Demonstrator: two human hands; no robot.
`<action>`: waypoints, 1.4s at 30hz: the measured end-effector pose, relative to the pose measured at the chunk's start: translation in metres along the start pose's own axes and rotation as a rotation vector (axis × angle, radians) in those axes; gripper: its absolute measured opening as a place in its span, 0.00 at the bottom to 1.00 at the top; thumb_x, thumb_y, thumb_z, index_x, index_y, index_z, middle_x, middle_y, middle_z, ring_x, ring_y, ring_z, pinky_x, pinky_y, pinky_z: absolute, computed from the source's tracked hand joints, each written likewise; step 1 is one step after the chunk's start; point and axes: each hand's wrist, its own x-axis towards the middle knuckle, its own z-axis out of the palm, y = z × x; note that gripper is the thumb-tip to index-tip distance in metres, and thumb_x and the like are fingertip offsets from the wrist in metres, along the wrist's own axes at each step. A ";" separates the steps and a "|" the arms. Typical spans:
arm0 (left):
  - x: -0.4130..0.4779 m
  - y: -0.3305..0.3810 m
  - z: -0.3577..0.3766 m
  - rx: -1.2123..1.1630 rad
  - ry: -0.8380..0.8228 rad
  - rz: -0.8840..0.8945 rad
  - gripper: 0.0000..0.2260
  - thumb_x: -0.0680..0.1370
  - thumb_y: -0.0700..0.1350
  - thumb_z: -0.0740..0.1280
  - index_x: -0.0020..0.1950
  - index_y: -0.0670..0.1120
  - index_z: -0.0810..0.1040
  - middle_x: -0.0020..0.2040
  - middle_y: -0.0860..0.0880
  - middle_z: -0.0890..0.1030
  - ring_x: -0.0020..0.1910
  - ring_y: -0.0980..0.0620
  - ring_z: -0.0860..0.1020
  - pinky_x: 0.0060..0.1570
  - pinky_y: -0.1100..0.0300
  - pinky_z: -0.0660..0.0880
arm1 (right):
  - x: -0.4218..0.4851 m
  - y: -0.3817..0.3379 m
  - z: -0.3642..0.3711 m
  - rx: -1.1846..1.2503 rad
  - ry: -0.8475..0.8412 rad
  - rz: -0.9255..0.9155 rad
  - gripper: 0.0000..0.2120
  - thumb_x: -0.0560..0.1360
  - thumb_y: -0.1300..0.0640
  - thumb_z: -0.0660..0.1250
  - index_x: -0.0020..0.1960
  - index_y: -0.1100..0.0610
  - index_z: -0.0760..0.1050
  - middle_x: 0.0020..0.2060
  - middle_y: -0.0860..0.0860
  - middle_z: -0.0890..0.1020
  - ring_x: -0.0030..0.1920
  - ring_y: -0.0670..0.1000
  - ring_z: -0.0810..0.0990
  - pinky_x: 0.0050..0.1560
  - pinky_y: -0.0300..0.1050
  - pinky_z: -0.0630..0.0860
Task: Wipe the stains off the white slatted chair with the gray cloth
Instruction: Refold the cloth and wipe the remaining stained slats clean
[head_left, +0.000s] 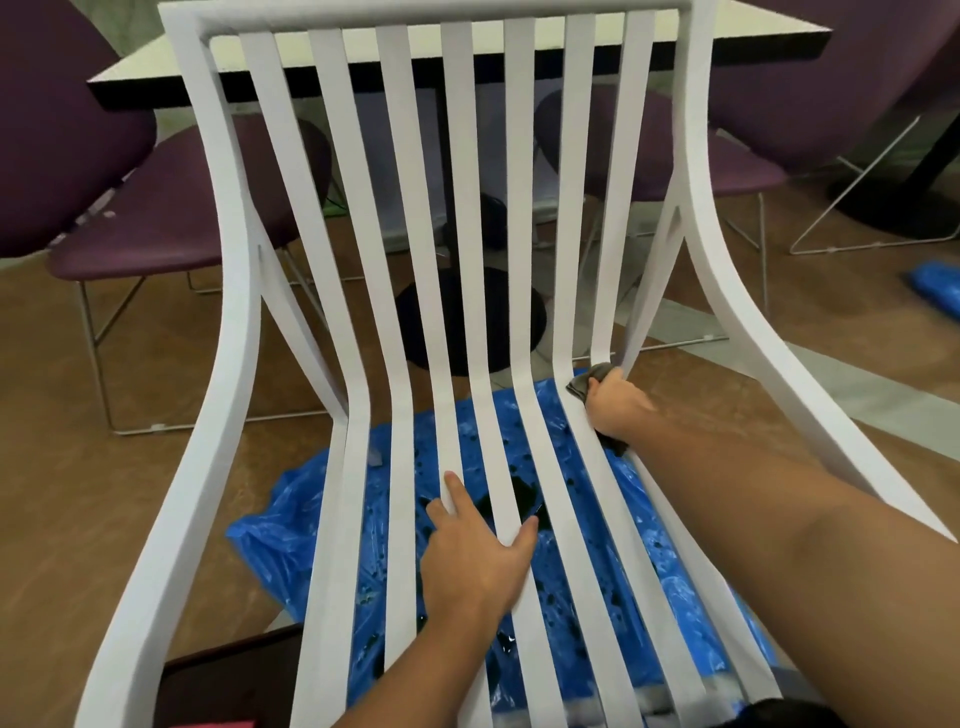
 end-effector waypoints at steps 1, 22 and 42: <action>0.000 0.000 -0.001 0.001 0.003 0.000 0.49 0.71 0.75 0.60 0.82 0.53 0.40 0.77 0.43 0.59 0.55 0.45 0.81 0.45 0.54 0.82 | 0.002 -0.002 0.000 -0.010 -0.002 0.005 0.20 0.83 0.45 0.49 0.63 0.60 0.64 0.63 0.64 0.77 0.62 0.65 0.77 0.63 0.61 0.74; 0.002 -0.001 0.002 0.017 0.002 0.024 0.49 0.71 0.71 0.61 0.82 0.53 0.40 0.78 0.44 0.58 0.49 0.48 0.81 0.36 0.60 0.76 | 0.004 0.000 0.000 -0.006 -0.086 0.165 0.25 0.82 0.45 0.53 0.72 0.60 0.64 0.62 0.61 0.76 0.60 0.62 0.77 0.61 0.57 0.75; -0.003 0.001 -0.003 0.006 0.036 0.000 0.47 0.71 0.72 0.59 0.81 0.53 0.44 0.74 0.45 0.63 0.50 0.48 0.80 0.40 0.53 0.82 | -0.067 0.039 0.007 -0.059 0.039 0.023 0.21 0.83 0.42 0.46 0.61 0.56 0.65 0.55 0.60 0.81 0.55 0.62 0.80 0.58 0.58 0.76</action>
